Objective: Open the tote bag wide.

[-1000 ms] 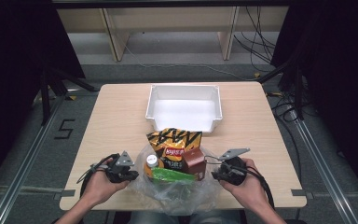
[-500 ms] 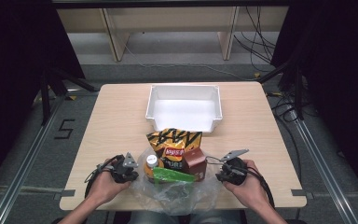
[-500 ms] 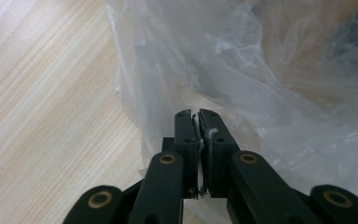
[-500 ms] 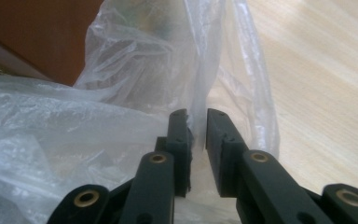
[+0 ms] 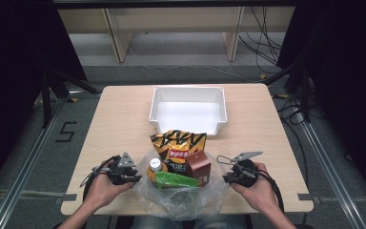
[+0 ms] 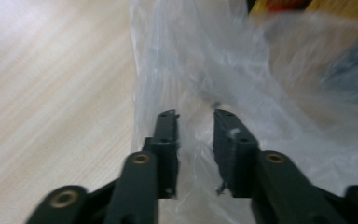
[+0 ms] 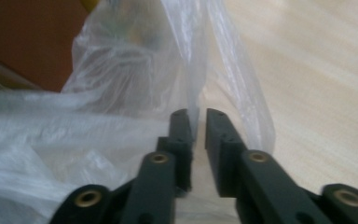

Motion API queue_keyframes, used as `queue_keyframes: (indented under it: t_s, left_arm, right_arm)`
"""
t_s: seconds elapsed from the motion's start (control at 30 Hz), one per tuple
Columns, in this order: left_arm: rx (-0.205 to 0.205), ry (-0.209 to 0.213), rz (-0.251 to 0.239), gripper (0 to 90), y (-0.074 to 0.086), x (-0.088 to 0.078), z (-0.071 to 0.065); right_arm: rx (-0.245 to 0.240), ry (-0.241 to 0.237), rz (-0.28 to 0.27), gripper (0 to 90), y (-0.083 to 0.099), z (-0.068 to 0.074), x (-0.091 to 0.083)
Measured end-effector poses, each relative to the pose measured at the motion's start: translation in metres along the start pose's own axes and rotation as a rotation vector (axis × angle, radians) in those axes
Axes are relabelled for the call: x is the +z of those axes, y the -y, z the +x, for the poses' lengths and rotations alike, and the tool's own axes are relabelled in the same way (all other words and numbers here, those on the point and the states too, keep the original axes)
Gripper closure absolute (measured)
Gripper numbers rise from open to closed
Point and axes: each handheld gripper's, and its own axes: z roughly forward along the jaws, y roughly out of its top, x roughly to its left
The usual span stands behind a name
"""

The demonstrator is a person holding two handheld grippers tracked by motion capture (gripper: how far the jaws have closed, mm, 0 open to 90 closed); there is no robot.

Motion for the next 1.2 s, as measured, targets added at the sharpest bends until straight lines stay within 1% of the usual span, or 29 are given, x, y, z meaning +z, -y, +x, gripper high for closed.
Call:
queue_keyframes:
  t_s: [0.03,0.07,0.1,0.13,0.17,0.2,0.27,0.3,0.33,0.37,0.43,0.53,0.57,0.6,0.63,0.7,0.73,0.77,0.8,0.83,0.87,0.9,0.93,0.97,1.0,1.1,1.13,1.17,1.2]
  left_arm:
    - [-0.027,0.003,-0.068,55.2,0.0,-0.008,0.001]
    - [-0.027,0.003,-0.068,51.4,0.0,-0.008,0.001]
    - [-0.037,-0.001,-0.097,51.4,0.0,-0.012,0.002]
    - [-0.042,0.003,-0.13,48.1,0.0,-0.018,0.003]
    - [-0.06,0.002,-0.158,45.0,0.0,-0.021,0.003]
    - [-0.073,0.004,-0.215,40.7,-0.001,-0.031,0.005]
    - [-0.055,0.007,-0.229,39.5,-0.001,-0.036,0.008]
    - [-0.094,0.006,-0.274,35.6,-0.002,-0.038,0.007]
    - [-0.119,0.009,-0.308,35.6,-0.002,-0.041,0.008]
    - [-0.127,0.01,-0.342,34.3,-0.003,-0.044,0.011]
    - [-0.175,0.002,-0.403,33.5,-0.002,-0.046,0.014]
    - [-0.191,-0.032,-0.44,32.5,-0.001,-0.045,0.019]
    - [-0.193,-0.042,-0.443,32.3,-0.001,-0.044,0.02]
    - [-0.194,-0.056,-0.449,32.3,-0.001,-0.043,0.02]
    - [-0.178,-0.071,-0.455,32.4,-0.001,-0.041,0.021]
    - [-0.184,-0.091,-0.472,32.4,0.0,-0.039,0.022]
    - [-0.165,-0.102,-0.481,32.4,0.0,-0.039,0.023]
    - [-0.141,-0.113,-0.486,32.6,0.0,-0.038,0.026]
    - [-0.164,-0.116,-0.493,32.8,0.001,-0.037,0.026]
    - [-0.149,-0.132,-0.493,32.9,0.002,-0.036,0.028]
    - [-0.149,-0.132,-0.493,33.0,0.002,-0.036,0.028]
    - [-0.155,-0.13,-0.499,33.1,0.002,-0.034,0.028]
    - [-0.15,-0.136,-0.492,33.1,0.003,-0.034,0.03]
    - [-0.179,-0.127,-0.494,33.2,0.004,-0.032,0.029]
    - [-0.158,-0.136,-0.492,33.2,0.004,-0.032,0.031]
    - [-0.151,-0.143,-0.508,33.4,0.004,-0.032,0.032]
    - [-0.165,-0.151,-0.497,33.5,0.004,-0.033,0.03]
    - [-0.163,-0.146,-0.503,33.7,0.003,-0.033,0.03]
    - [-0.166,-0.138,-0.51,33.7,0.003,-0.032,0.03]
  right_arm:
    - [0.029,-0.013,-0.035,71.9,-0.002,0.001,-0.007]
    - [0.029,-0.013,-0.035,71.9,-0.002,0.001,-0.007]
    - [0.037,-0.016,-0.069,69.6,-0.002,0.001,-0.009]
    - [0.024,-0.011,-0.101,66.7,-0.004,0.001,-0.013]
    - [-0.017,-0.011,-0.149,64.1,-0.007,-0.003,-0.017]
    - [0.053,-0.028,-0.164,60.3,-0.011,0.002,-0.028]
    - [0.048,-0.022,-0.181,58.2,-0.013,0.002,-0.031]
    - [0.011,-0.019,-0.253,55.0,-0.02,-0.001,-0.038]
    - [0.011,-0.019,-0.253,55.0,-0.02,-0.001,-0.038]
    - [0.004,-0.018,-0.307,53.5,-0.027,0.001,-0.045]
    - [0.001,-0.022,-0.333,52.9,-0.03,0.001,-0.048]
    - [0.001,-0.013,-0.395,52.1,-0.041,0.003,-0.059]
    - [0.017,-0.013,-0.43,52.0,-0.045,0.004,-0.06]
    - [-0.01,-0.008,-0.442,52.0,-0.048,0.002,-0.061]
    - [0.006,-0.013,-0.447,52.0,-0.053,0.002,-0.063]
    - [0.013,-0.028,-0.453,52.2,-0.055,0.002,-0.061]
    - [-0.015,-0.013,-0.463,52.5,-0.058,0.0,-0.059]
    - [0.002,-0.034,-0.457,52.9,-0.06,0.0,-0.056]
    - [0.0,-0.028,-0.456,53.5,-0.061,0.0,-0.055]
    - [-0.028,-0.049,-0.455,54.2,-0.064,-0.001,-0.051]
    - [-0.028,-0.049,-0.455,54.2,-0.064,-0.001,-0.051]
    - [0.011,-0.048,-0.45,54.4,-0.065,0.001,-0.05]
    - [0.011,-0.048,-0.45,54.4,-0.065,0.001,-0.05]
    - [-0.005,-0.049,-0.445,54.4,-0.068,-0.002,-0.048]
    - [-0.005,-0.049,-0.445,54.4,-0.068,-0.002,-0.048]
    - [-0.015,-0.072,-0.459,53.8,-0.072,-0.004,-0.046]
    - [0.034,-0.075,-0.448,53.5,-0.072,0.0,-0.048]
    - [-0.006,-0.064,-0.472,53.5,-0.074,-0.003,-0.047]
    - [0.019,-0.068,-0.475,53.4,-0.075,-0.001,-0.049]
